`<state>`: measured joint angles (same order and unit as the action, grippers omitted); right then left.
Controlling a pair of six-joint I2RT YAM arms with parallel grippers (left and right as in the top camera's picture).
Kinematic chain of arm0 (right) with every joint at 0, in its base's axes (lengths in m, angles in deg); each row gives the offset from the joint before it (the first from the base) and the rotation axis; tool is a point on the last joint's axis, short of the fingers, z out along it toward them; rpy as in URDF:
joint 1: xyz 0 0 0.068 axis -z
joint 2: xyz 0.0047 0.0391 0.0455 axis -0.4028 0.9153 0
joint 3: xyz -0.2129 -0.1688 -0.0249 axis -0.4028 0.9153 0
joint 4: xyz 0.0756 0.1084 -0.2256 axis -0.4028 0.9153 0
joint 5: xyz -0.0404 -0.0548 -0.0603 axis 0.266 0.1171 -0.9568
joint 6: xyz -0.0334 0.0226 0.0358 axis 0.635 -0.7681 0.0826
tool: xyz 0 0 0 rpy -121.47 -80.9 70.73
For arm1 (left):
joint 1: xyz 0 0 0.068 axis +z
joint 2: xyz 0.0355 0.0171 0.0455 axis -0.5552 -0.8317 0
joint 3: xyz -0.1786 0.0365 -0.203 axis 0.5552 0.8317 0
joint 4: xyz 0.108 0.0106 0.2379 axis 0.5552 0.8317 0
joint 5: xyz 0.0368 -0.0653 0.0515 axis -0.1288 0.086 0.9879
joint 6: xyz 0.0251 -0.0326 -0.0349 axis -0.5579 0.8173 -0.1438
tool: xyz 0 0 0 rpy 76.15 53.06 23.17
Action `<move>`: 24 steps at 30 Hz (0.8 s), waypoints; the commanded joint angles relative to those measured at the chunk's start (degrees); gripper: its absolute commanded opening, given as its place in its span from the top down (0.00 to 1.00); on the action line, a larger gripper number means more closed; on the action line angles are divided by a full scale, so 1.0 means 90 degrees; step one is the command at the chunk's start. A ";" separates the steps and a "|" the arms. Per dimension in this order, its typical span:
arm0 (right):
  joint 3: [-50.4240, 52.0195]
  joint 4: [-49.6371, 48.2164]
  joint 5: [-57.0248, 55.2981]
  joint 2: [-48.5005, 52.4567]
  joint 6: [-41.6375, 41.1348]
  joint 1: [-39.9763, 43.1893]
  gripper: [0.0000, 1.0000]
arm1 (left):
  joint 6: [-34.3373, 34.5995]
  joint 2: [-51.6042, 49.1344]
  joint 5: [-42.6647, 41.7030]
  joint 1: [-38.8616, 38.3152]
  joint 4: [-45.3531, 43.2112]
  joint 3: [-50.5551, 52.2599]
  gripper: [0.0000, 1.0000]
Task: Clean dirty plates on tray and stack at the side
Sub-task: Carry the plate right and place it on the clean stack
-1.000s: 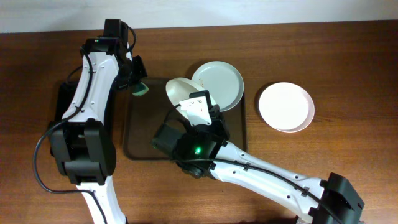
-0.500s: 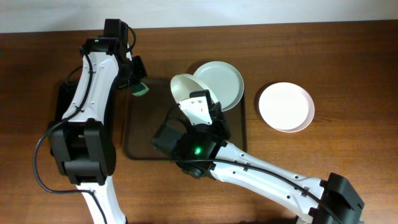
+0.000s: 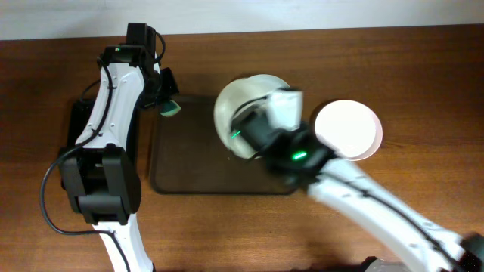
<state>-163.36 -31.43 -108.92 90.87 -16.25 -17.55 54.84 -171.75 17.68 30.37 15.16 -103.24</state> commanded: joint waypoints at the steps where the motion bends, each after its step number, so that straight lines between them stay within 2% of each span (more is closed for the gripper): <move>1: -0.0138 0.0313 0.1853 -0.0515 -0.0070 0.1622 0.96 | -0.0124 0.0165 0.0090 0.0017 0.0007 -0.0100 1.00; 5: -0.0058 0.0534 0.3058 -0.0427 0.0294 0.3704 0.96 | -0.0124 0.0168 0.0090 0.0017 0.0005 -0.0100 1.00; 9: 0.0053 0.0520 0.3577 0.0109 0.0908 0.5226 0.96 | -0.0124 0.0165 0.0090 0.0015 0.0005 -0.0100 1.00; 14: 0.0053 0.0493 0.3555 0.1061 0.1231 0.5812 0.96 | -0.0124 0.0168 0.0090 0.0012 0.0005 -0.0100 0.99; 19: 0.0056 0.0457 0.3548 0.2030 0.1205 0.5923 0.96 | -0.0124 0.0168 0.0090 0.0012 0.0005 -0.0100 1.00; 24: 0.0056 0.0413 0.3531 0.2416 0.1086 0.6025 0.96 | -0.0124 0.0168 0.0092 0.0012 0.0005 -0.0100 0.99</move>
<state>-163.08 -27.60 -77.66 111.61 -5.79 35.56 54.84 -171.75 18.08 30.37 15.16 -103.24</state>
